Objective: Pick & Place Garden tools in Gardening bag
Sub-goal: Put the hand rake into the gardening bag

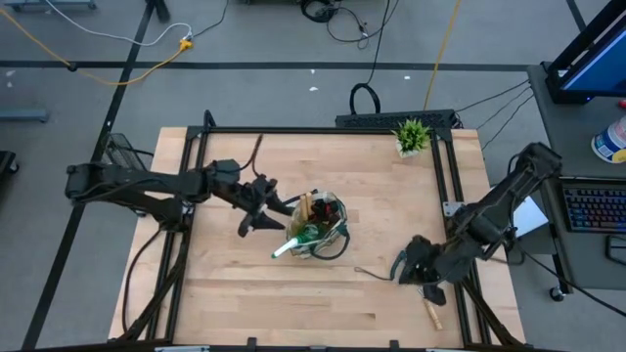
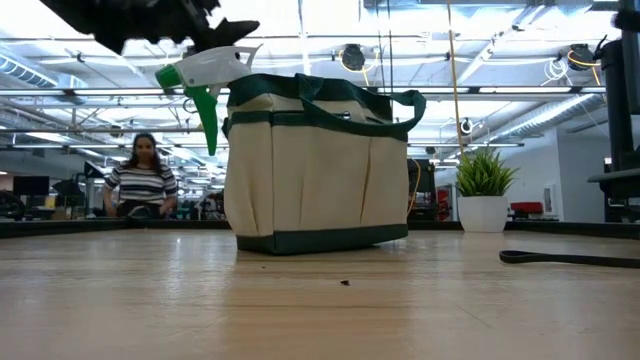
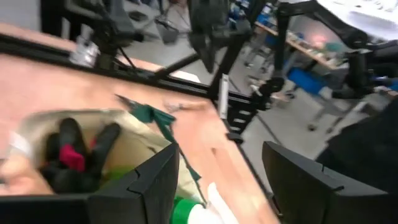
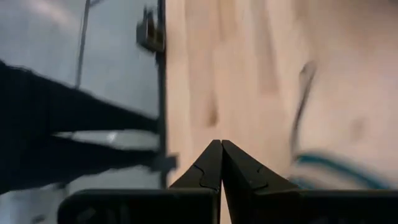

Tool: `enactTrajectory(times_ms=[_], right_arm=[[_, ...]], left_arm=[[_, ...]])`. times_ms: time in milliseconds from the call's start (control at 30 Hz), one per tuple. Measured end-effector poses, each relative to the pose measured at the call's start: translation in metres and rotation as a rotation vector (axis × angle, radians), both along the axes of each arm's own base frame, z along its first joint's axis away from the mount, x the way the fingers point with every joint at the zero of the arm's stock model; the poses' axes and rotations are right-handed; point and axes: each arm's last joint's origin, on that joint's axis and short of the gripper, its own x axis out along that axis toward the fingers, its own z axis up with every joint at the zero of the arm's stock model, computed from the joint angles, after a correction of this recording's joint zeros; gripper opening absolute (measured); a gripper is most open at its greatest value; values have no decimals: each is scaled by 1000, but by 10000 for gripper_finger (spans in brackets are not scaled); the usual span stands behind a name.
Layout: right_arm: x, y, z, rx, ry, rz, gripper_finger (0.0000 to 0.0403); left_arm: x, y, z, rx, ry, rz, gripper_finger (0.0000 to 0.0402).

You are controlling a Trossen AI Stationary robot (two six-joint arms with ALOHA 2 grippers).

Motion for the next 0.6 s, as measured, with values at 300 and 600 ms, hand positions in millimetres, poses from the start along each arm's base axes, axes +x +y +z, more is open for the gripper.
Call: enactTrajectory(times_ms=[300,600], right_arm=[[-3,29,-20,232,399,-135,0],[-16,50,-31,348,688,-329,0]], left_arm=[[-29,-5,10,114,37,28,237],[-42,-5,9,160,86,27,237]])
